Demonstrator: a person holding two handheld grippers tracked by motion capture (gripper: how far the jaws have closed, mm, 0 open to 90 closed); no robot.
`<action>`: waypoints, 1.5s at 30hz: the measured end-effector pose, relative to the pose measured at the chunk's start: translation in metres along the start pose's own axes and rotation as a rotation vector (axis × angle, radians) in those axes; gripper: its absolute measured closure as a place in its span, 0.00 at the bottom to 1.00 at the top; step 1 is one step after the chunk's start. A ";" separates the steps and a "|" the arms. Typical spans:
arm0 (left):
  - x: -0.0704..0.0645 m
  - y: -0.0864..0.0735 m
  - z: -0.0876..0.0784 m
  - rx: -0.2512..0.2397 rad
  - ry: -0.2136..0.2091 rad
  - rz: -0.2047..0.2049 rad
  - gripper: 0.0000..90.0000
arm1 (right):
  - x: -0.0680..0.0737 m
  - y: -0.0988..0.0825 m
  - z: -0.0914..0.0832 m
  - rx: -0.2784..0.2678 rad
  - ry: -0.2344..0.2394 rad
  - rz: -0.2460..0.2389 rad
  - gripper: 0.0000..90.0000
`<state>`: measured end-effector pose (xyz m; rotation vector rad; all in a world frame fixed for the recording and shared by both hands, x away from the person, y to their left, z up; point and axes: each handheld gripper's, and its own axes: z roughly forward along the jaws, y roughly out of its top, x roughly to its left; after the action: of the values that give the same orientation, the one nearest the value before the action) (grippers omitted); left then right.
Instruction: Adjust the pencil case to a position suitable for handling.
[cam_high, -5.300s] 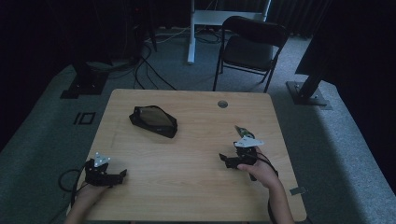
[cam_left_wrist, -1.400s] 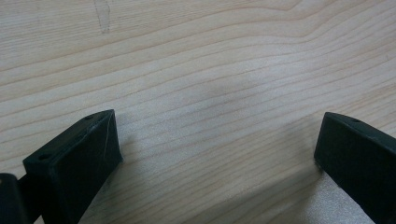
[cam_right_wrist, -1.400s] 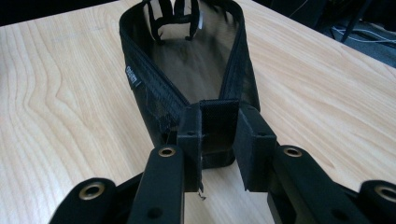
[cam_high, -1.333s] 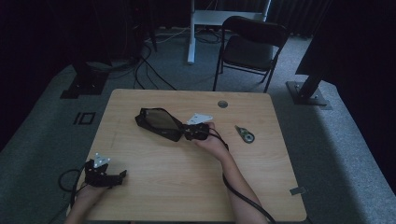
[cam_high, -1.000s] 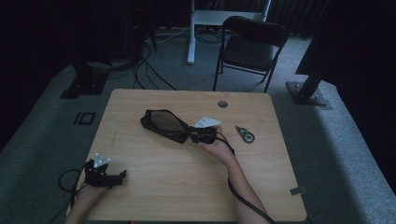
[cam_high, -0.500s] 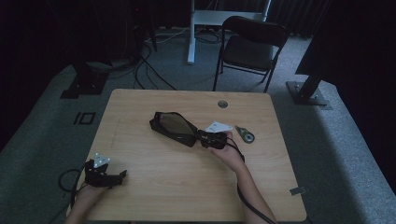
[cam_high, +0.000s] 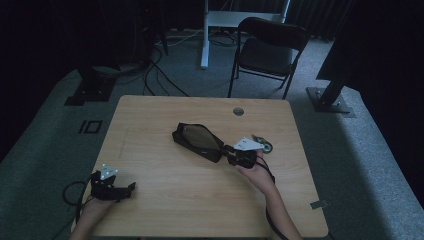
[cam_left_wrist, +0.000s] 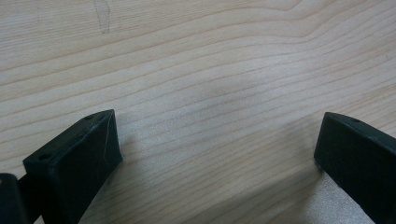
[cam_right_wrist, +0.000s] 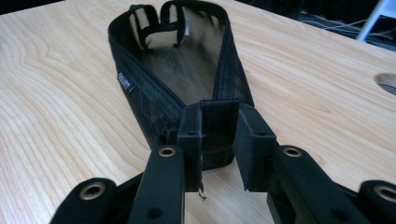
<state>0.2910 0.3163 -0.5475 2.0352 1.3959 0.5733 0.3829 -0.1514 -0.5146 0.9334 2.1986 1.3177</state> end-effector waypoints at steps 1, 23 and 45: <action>0.000 0.000 0.000 0.000 0.000 0.000 0.01 | -0.002 -0.002 -0.003 0.000 -0.002 0.001 0.82; 0.000 0.000 0.000 -0.001 0.000 -0.001 0.01 | -0.007 -0.039 -0.068 -0.012 -0.090 0.000 0.81; 0.000 0.000 0.001 -0.003 0.007 -0.006 0.01 | 0.026 -0.059 -0.105 -0.029 -0.100 -0.001 0.81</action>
<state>0.2918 0.3161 -0.5477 2.0280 1.4045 0.5800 0.2779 -0.2155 -0.5172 0.9659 2.0992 1.2713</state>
